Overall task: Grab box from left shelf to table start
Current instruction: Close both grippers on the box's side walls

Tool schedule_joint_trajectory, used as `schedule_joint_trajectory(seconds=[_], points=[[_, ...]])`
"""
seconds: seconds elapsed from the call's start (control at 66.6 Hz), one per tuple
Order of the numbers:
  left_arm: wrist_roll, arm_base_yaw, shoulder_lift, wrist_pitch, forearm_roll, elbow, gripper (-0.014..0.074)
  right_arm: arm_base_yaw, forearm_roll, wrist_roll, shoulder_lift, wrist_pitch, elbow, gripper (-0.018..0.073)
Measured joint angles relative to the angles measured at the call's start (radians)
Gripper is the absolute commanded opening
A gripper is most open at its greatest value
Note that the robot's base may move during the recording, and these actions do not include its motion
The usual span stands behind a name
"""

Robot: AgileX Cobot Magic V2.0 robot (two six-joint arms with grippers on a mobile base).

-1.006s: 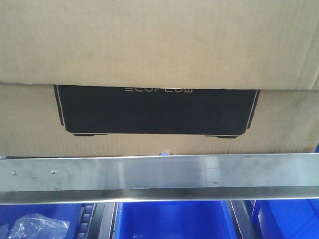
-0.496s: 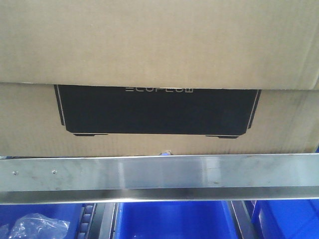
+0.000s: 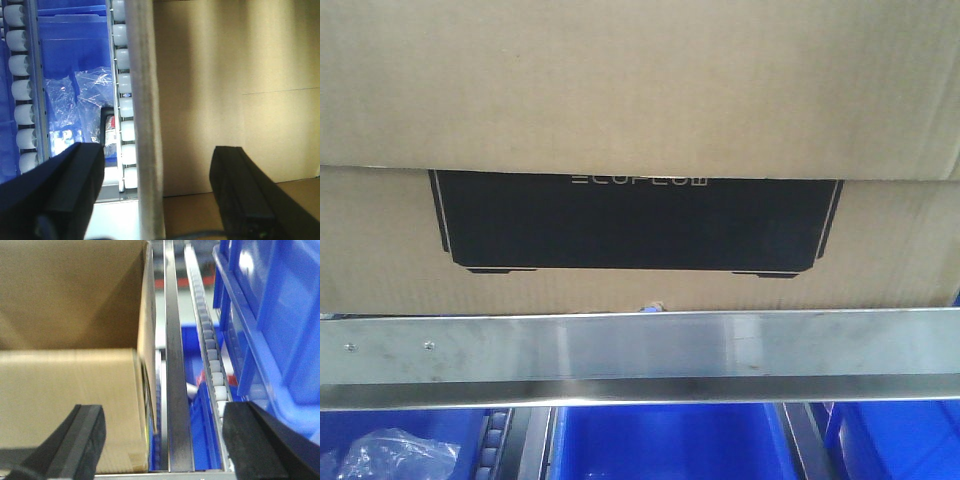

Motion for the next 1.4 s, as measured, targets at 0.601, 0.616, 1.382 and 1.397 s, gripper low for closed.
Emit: schedule_joint_trajectory(seconds=[0.601,0.616,1.382,1.397], points=[[0.000,0.000,0.000,0.002,0.000,0.000,0.0362,0.000,0.059,-0.118,0.841,0.357,-0.737,0.0582],[0.000,0.000,0.000,0.002,0.000,0.000,0.0362,0.000,0.059,-0.118,0.855,0.361,-0.749,0.0582],[0.000,0.000,0.010,0.002,0.002,0.007,-0.0043,0.004,0.067,-0.144,1.175,0.405,-0.844,0.0055],[0.000,0.000,0.012,0.004,0.003,0.007,-0.0063,0.004,0.067,-0.144,1.175,0.405,-0.844,0.0057]])
